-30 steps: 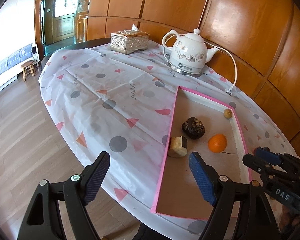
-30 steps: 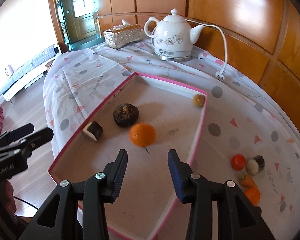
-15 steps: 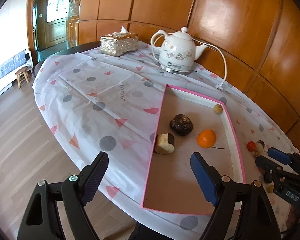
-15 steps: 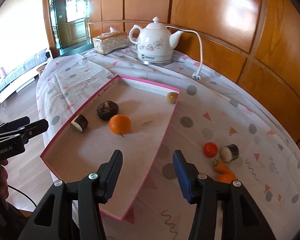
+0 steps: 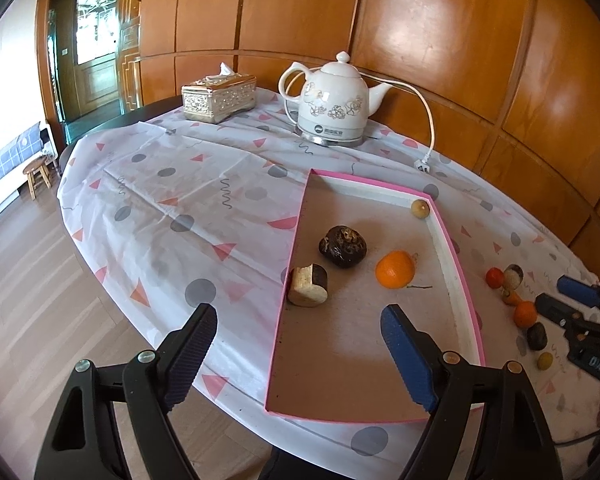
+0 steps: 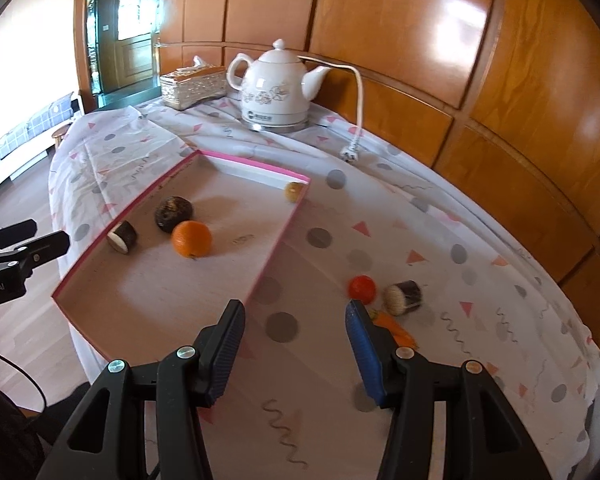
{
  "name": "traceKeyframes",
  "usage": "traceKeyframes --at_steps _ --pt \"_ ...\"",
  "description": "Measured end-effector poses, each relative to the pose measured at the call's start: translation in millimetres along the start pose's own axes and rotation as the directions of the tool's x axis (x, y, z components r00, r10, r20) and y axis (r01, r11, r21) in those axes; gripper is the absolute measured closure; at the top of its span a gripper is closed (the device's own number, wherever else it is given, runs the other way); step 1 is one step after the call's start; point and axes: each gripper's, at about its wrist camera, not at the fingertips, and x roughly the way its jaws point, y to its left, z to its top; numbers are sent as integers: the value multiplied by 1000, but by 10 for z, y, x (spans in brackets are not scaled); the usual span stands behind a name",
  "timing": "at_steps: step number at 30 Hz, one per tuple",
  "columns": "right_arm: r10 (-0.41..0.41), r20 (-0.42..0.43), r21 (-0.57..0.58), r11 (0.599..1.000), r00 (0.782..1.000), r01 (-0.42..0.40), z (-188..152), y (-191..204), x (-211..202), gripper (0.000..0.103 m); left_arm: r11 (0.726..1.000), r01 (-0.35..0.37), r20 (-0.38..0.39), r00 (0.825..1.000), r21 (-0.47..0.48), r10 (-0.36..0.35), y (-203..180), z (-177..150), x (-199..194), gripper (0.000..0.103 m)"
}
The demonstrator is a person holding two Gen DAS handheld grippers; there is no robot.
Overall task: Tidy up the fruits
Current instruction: 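Withdraw the right gripper from the tray toward the remaining items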
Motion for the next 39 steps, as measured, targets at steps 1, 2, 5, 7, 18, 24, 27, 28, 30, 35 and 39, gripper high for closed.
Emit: traceKeyframes --at_steps 1,2,5,7,18,24,27,28,30,35,39 --pt "-6 -1 5 1000 1000 6 -15 -42 -8 50 1000 0 -2 1000 3 0 -10 -2 4 19" --pt "-14 -2 8 1000 1000 14 -31 -85 -16 50 1000 0 -4 1000 5 0 -18 -3 6 19" --pt "-36 -8 9 999 999 36 -69 -197 -42 50 1000 2 -7 1000 12 -2 -47 -2 7 19" --pt "-51 -13 10 999 999 51 -106 -286 -60 50 1000 5 -10 1000 17 -5 -69 1 13 19" --pt "-159 -83 67 984 984 165 -406 -976 -118 50 998 21 -24 1000 52 -20 -210 1 41 19" --pt "-195 -115 122 970 974 209 -578 -1326 -183 50 997 29 -27 999 77 -27 -290 -3 45 19" --pt "-216 -134 136 963 967 234 -648 -1468 -204 50 995 37 -33 999 93 -34 -343 -2 54 19" --pt "-223 -140 140 960 965 242 -673 -1518 -214 50 994 40 -35 999 99 -37 -360 -2 56 19" --pt "-236 -152 150 955 960 258 -721 -1618 -237 50 992 49 -37 998 113 -45 -404 0 59 19" --pt "-279 -185 200 928 942 314 -873 -1957 -287 50 986 73 -43 997 152 -67 -536 7 60 19" --pt "-322 -221 257 891 920 374 -1047 -2276 -317 50 977 99 -55 994 187 -90 -649 13 76 20"
